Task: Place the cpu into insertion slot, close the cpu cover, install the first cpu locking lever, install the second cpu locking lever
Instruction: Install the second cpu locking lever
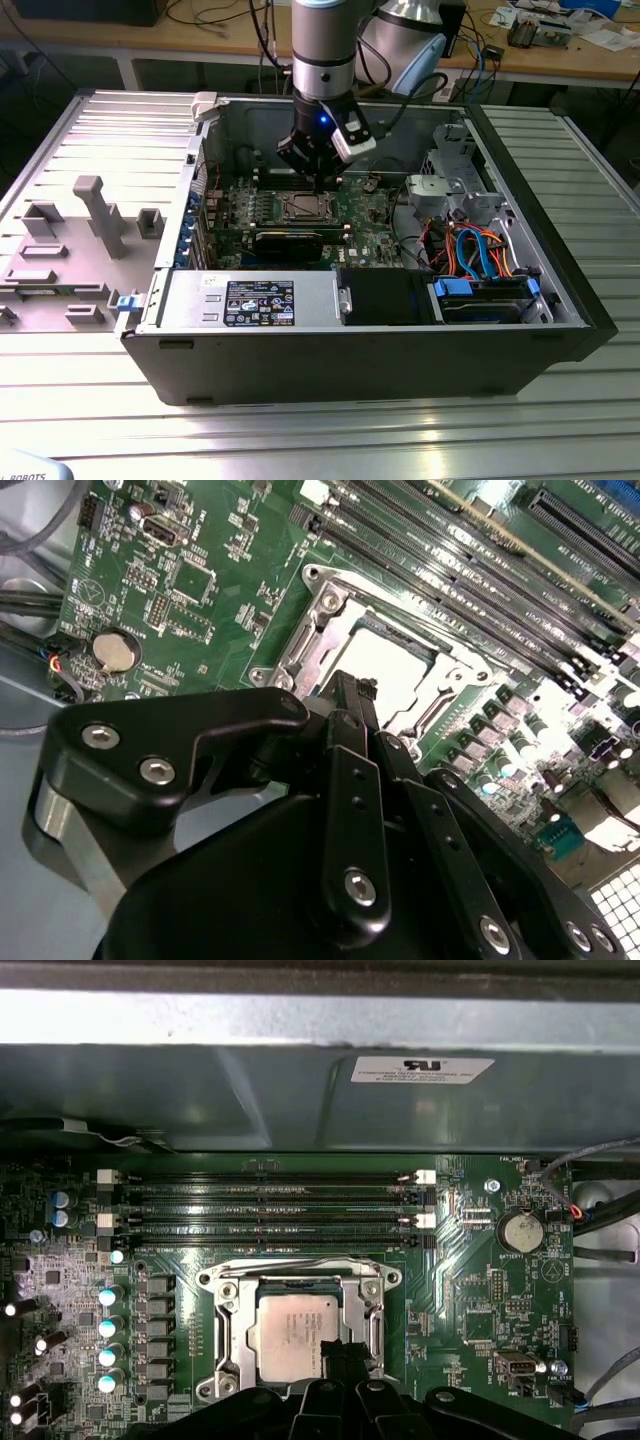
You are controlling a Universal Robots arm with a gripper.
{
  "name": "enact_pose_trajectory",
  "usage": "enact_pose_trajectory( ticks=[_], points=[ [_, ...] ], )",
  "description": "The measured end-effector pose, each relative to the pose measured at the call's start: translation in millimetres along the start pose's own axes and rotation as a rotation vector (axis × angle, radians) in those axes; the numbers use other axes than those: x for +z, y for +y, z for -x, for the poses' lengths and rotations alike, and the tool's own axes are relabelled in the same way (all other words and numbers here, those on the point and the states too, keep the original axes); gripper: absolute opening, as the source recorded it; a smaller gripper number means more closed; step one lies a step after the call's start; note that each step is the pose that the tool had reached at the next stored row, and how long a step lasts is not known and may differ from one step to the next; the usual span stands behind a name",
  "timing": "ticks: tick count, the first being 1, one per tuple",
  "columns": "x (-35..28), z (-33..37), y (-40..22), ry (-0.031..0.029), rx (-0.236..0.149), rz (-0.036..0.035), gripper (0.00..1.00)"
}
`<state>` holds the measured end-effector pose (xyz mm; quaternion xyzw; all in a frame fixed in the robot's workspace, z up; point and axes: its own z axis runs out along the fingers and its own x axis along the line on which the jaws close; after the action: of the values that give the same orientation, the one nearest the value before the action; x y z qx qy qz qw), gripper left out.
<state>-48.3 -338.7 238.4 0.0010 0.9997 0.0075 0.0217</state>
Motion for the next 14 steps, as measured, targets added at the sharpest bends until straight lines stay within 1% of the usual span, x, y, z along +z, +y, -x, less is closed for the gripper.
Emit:
enact_pose_trajectory(
  ticks=[3,10,12,14],
  points=[
    [0.0,0.0,-1.5,-0.0001,0.0,0.0001,0.11],
    [-0.1,0.0,-1.7,0.0001,0.0,-0.0001,0.11],
    [-2.1,-0.4,-1.7,0.0,0.0,-0.0001,0.11],
    [-2.7,-0.9,-1.6,-0.0002,0.0,0.0002,0.11]
  ],
)
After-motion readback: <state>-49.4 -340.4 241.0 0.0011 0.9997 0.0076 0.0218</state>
